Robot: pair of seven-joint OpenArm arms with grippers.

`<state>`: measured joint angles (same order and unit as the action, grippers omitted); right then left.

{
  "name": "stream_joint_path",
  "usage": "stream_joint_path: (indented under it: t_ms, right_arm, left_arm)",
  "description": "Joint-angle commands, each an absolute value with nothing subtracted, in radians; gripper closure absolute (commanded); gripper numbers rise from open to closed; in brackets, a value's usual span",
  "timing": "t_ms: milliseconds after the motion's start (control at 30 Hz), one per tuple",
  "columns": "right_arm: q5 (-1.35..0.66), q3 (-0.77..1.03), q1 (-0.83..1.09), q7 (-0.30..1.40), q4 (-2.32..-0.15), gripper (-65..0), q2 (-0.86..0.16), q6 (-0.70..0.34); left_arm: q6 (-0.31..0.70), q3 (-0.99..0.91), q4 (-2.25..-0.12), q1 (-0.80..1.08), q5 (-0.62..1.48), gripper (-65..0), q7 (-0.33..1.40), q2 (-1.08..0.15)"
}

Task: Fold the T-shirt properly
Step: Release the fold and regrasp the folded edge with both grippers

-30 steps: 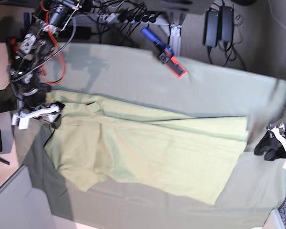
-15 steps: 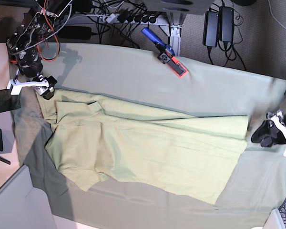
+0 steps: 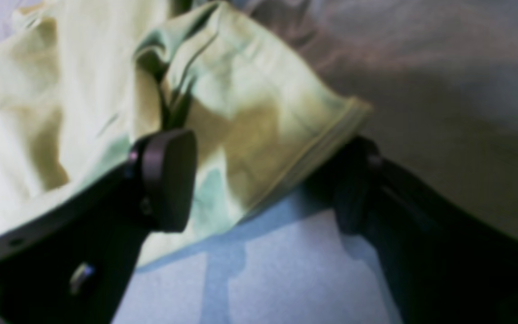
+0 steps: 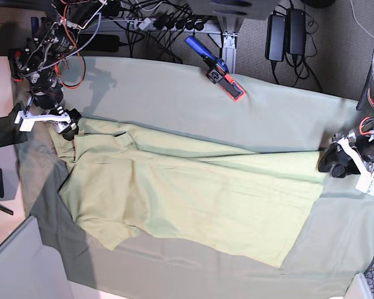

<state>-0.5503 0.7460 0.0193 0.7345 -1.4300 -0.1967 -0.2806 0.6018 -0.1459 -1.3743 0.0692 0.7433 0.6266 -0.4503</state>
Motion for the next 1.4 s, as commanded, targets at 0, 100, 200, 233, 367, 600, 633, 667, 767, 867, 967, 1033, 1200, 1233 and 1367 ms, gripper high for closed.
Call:
stream_joint_path:
  t_ms: [0, 100, 200, 233, 367, 600, 633, 667, 767, 867, 967, 1033, 1200, 1233, 1367]
  right_arm:
    - [-0.557, 0.750, 0.007, 0.715, -1.444, -44.3, -0.213, -0.315]
    - [-0.557, 0.750, 0.007, 0.720, -1.444, -44.3, -0.213, -0.315]
    - [-0.557, 0.750, 0.007, 0.720, -1.444, -44.3, -0.213, -0.315]
    - [-0.557, 0.750, 0.009, 0.723, -1.444, -44.3, -0.213, -0.315]
    - [-0.557, 0.750, 0.009, 0.730, -1.444, -44.3, -0.213, -0.315]
    - [-0.580, 0.750, 0.008, 0.729, -1.444, -34.2, -0.213, -0.315]
    - [-0.590, 0.750, 0.008, 0.727, -1.444, -27.6, -0.213, -0.315]
    - [-0.595, 0.750, 0.008, 0.723, -1.444, -20.1, -0.213, -0.315]
    - [-0.595, 0.750, 0.008, 0.712, -1.444, 0.0, -0.213, -0.315]
    - [-0.595, 0.750, 0.008, 0.710, -1.444, 0.0, -0.213, -0.315]
    - [-0.594, 0.750, 0.009, 0.711, -1.444, 0.0, -0.213, -0.316]
    - [-0.595, 0.751, 0.009, 0.712, -1.444, 0.0, -0.216, -0.319]
    - [-0.619, 0.751, 0.028, 0.752, -1.444, 0.0, -0.250, -0.323]
    - [-0.647, 0.751, 0.038, 0.760, -1.444, 0.0, -0.261, -0.323]
    - [-0.727, 0.752, 0.083, 0.791, -1.447, 0.0, -0.300, -0.357]
  left_arm:
    - [0.584, -0.153, -1.388, 0.056, 0.748, -36.3, 0.599, -0.453]
    - [0.554, -0.153, -1.386, 0.055, 0.700, -36.3, 0.578, -0.429]
    - [0.530, -0.153, -1.373, 0.055, 0.673, -36.3, 0.559, -0.410]
    - [0.526, -0.153, -1.363, 0.053, 0.666, -36.3, 0.550, -0.405]
    - [0.527, -0.150, -1.319, 0.044, 0.673, -36.3, 0.546, -0.384]
    - [0.551, -0.149, -1.317, 0.045, 0.683, -35.0, 0.551, -0.334]
    - [0.551, -0.149, -1.317, 0.045, 0.683, -32.5, 0.551, -0.328]
    - [0.551, -0.149, -1.317, 0.044, 0.683, -28.0, 0.551, -0.324]
    - [0.566, -0.149, -1.317, 0.044, 0.674, -9.7, 0.550, -0.318]
    - [0.698, -0.149, -1.317, 0.044, 0.678, 0.0, 0.564, -0.319]
    - [0.698, -0.149, -1.317, 0.047, 0.769, 0.0, 0.651, -0.331]
    - [0.698, -0.149, -1.317, 0.048, 0.813, 0.0, 0.690, -0.354]
    - [0.698, -0.149, -1.328, 0.054, 0.900, 0.0, 0.761, -0.448]
    - [0.698, -0.149, -1.335, 0.057, 0.924, 0.0, 0.783, -0.466]
    - [0.698, -0.149, -1.383, 0.091, 1.025, 0.0, 0.857, -0.514]
